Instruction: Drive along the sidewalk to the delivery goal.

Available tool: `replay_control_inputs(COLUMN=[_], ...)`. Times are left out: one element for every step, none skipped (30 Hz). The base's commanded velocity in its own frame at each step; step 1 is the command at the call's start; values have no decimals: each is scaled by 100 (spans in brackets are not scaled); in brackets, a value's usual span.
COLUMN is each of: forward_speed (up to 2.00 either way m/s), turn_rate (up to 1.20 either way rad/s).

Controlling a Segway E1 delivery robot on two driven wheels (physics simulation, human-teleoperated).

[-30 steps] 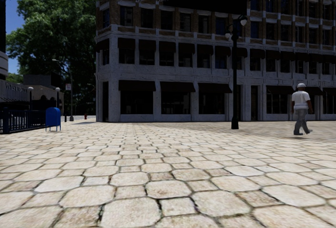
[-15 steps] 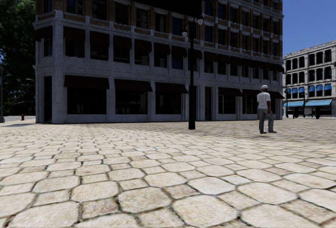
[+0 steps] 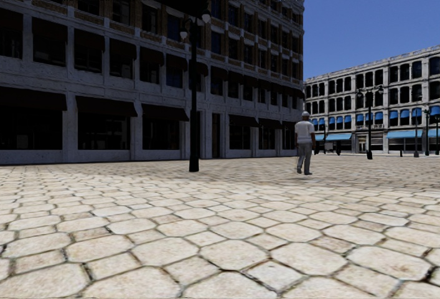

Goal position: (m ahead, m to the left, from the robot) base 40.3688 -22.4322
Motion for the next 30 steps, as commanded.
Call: replay_control_inputs(forward_speed=[200,200,200,200,200,200,200,200,200,200,200,200,200,200,200,200,200,200,200,200,200,200,200,200,200,200,200,200,200,200], turn_rate=[-58,-58,-58,-58,-58,-58,-58,-58,-58,-58,-58,-58,-58,-58,-58,-58,-58,-58,-58,-58,-58,-58,-58,-58,-58,-58,-58,-58,-58,-58])
